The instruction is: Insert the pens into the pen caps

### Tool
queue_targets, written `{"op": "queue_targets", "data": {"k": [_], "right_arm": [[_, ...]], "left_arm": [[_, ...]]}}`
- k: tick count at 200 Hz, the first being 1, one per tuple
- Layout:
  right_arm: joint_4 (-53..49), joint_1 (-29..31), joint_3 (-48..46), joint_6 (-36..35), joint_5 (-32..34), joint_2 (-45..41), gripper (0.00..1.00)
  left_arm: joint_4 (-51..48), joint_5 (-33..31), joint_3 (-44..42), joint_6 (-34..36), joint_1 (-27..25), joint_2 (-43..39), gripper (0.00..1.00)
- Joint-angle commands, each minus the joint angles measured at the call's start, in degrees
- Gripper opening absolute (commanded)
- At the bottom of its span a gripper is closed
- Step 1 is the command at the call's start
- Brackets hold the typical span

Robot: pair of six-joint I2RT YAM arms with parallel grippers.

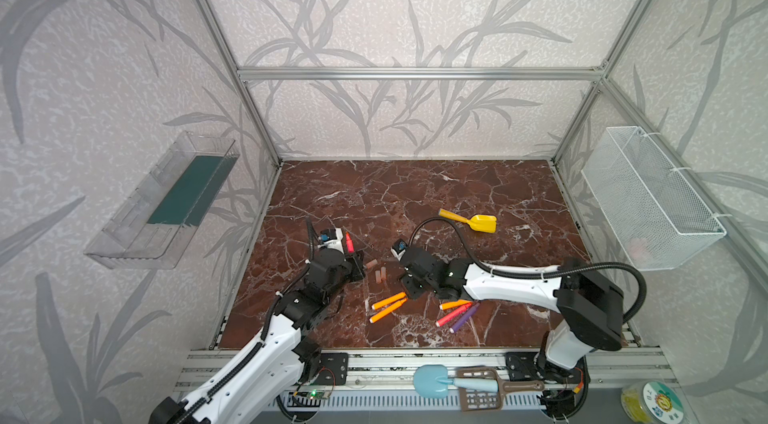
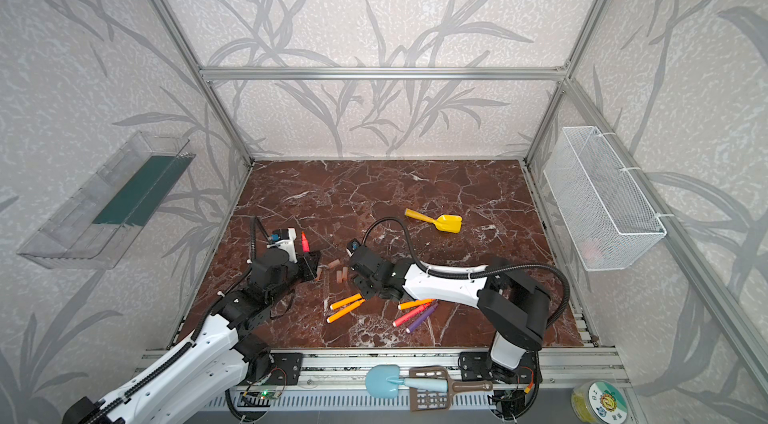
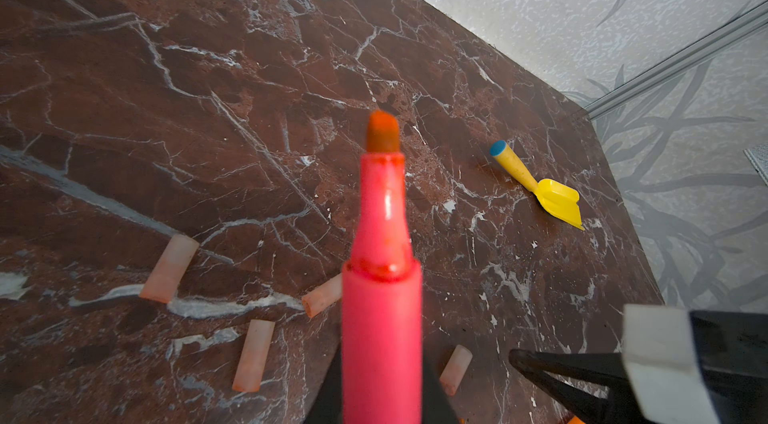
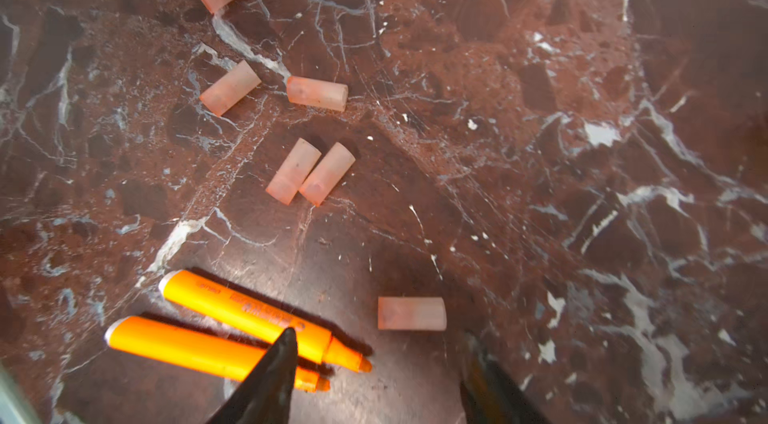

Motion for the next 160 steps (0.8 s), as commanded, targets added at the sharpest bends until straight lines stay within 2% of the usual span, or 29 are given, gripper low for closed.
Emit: {"op": "queue_targets", "data": {"k": [1,23,50,100,160], "right_arm": [[3.9,0.2,-4.6,9.9,-1.9,-1.8,0.61],[8.2,0.2,-7.5,13.8,-5.1,-1.4,0.61],[11.2,0.2,-8.8,17.3,-5.5,0.6,0.61],[12.3,-0.3,-6.3,18.0,-5.6,5.9,0.62],[7.4,-1.1,-0.6,16.5,-2.3,10.7,0.63]], "left_arm": [[-0.7,-1.1,0.0,0.9,0.3,-0.4,0.0],[-1.6,-0.9,0.2,1.2,0.3,-0.6,0.0],[-2.1,-1.1,-0.3,1.2,0.4,-1.6,0.0],[-3.9,-1.5,-0.4,1.5,0.3,-3.4,0.0],[-4.2,-2.1,-0.4,1.9,0.3,-3.8,0.0]]}}
